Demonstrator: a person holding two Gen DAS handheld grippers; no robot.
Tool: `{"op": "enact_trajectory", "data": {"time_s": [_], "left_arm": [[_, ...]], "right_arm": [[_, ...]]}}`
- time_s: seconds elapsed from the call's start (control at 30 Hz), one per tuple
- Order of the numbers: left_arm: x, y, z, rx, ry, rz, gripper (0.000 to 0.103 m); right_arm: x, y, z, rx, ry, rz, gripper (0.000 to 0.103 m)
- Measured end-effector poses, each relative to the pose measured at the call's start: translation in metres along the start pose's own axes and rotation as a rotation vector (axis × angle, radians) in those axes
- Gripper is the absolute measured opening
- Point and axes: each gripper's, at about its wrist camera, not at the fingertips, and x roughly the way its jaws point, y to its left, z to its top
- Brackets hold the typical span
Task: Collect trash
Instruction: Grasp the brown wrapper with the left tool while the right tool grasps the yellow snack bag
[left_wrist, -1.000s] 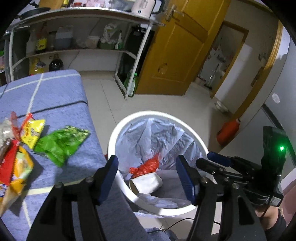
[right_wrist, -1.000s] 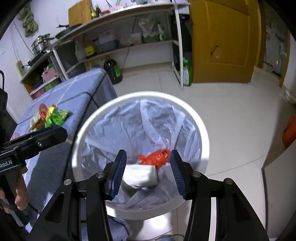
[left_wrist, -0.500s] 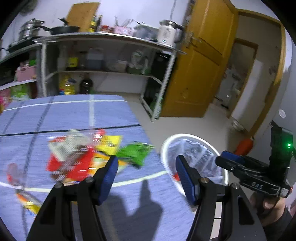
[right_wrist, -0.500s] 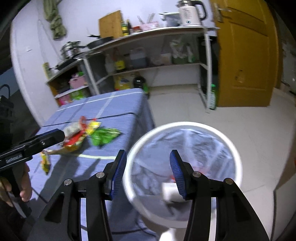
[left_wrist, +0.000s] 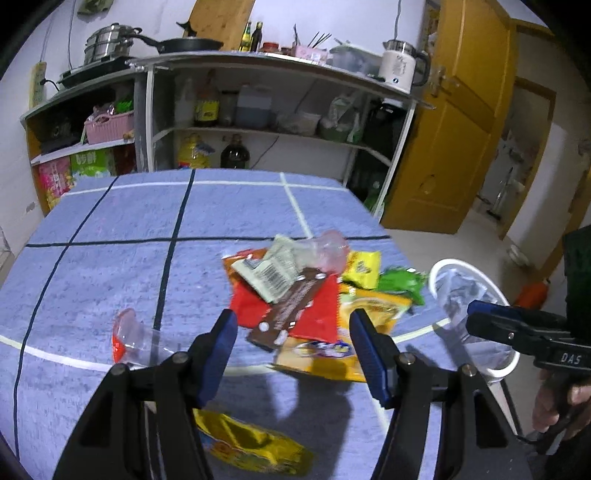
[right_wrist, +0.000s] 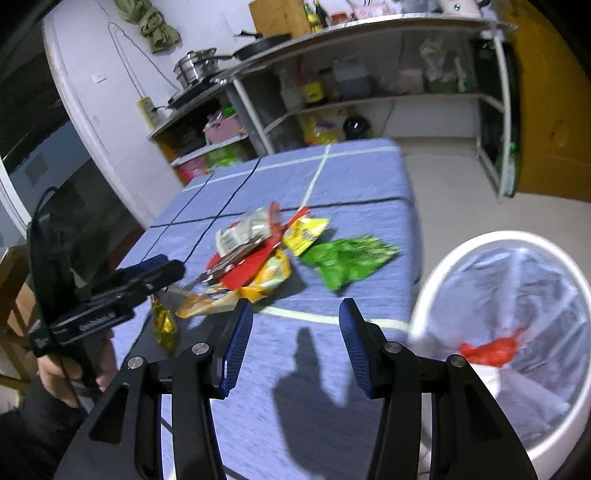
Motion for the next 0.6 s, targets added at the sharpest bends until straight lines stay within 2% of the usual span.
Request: {"op": "enact_trajectory", "data": {"time_s": [0.07,0.27,0.5,0.57,0.6], "left_arm": [[0.006,0.002,-0.001,0.012,0.015,0.010,0.061],[0.005,0.010,0.000,0.023,0.004,0.004,0.061],[0.017,0.011,0.003,0.064,0.027,-0.006,0.061],[0.023,0.010,0.004,0.074,0.040,-0.005,0.057],[0.026,0.010,0.004,0.077,0.047,-0.002,0.055]], "right_arm": [[0.012,0.000,0.003,0.025,0.026,0.024,0.050],[0.047,0.000,0.013,0.109,0.086,0.076,0.050],[0.080,-0.003,0.020,0.224,0.154,0.095,0.050],[0.084,0.001,0.021,0.219,0.158,0.089,0.050],[0.087,0.004,0.021,0.211,0.160,0.081,0.046]]}}
